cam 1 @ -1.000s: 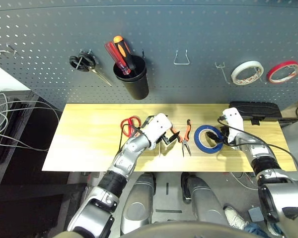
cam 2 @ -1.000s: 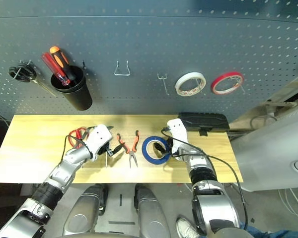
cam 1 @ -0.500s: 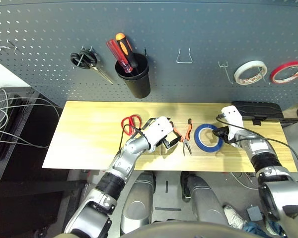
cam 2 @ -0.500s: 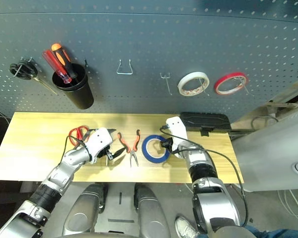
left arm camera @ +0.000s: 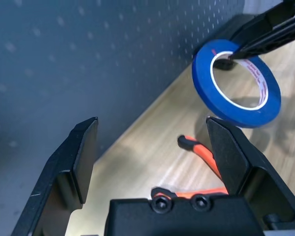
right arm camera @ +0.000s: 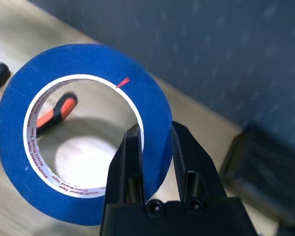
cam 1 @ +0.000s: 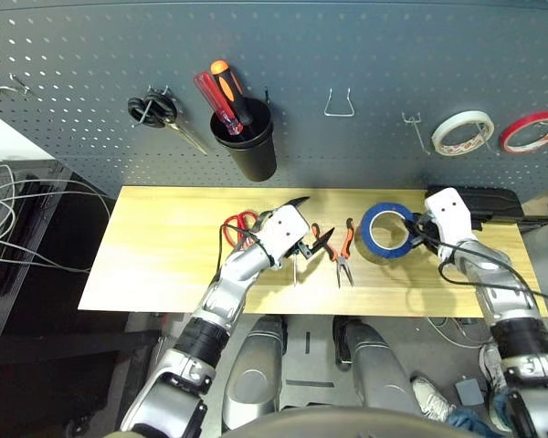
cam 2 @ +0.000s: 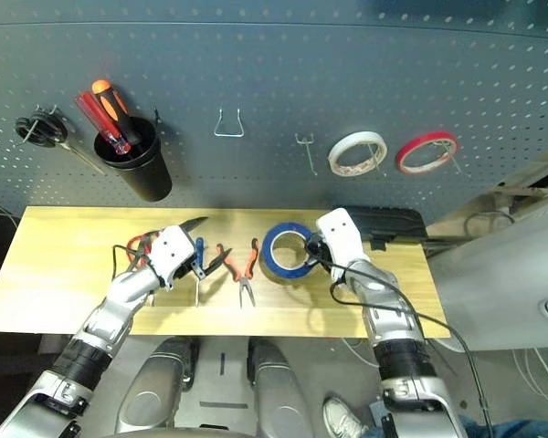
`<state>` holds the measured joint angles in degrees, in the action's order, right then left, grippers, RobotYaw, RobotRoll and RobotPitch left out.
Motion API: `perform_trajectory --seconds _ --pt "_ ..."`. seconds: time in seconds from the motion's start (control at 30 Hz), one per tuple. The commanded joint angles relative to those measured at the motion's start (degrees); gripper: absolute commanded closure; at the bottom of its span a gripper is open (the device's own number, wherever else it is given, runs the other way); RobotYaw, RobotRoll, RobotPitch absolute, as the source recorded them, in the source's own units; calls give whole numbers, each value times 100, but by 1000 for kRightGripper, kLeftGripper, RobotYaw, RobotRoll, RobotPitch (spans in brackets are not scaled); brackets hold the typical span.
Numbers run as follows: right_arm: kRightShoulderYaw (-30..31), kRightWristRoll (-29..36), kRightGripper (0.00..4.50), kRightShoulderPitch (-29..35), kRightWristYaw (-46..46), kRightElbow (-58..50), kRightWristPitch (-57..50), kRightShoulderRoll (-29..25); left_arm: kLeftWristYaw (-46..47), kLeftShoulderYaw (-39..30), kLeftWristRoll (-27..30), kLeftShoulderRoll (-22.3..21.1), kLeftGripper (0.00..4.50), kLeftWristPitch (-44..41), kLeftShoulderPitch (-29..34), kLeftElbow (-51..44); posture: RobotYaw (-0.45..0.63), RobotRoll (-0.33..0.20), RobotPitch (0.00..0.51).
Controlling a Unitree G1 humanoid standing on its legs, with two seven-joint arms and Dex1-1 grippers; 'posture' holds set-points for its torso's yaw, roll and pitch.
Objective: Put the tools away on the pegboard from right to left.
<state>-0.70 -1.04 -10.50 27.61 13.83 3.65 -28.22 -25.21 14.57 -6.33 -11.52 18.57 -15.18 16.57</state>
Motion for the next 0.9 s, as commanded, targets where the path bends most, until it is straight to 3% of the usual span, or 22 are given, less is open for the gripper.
perform_trajectory --seconds 0.03,0.4,0.9 --pt "-98 -178 3799 241 -171 -147 981 -135 -39 -22 159 46 0 288 90 -206 100 0 263" --pt "-412 -363 3799 549 -709 -901 2257 -287 -442 1 835 129 0 -371 281 -1053 83 0 271" --pt "-671 -351 3799 897 -909 -1701 2570 -359 -489 39 728 91 0 345 175 -850 67 0 266"
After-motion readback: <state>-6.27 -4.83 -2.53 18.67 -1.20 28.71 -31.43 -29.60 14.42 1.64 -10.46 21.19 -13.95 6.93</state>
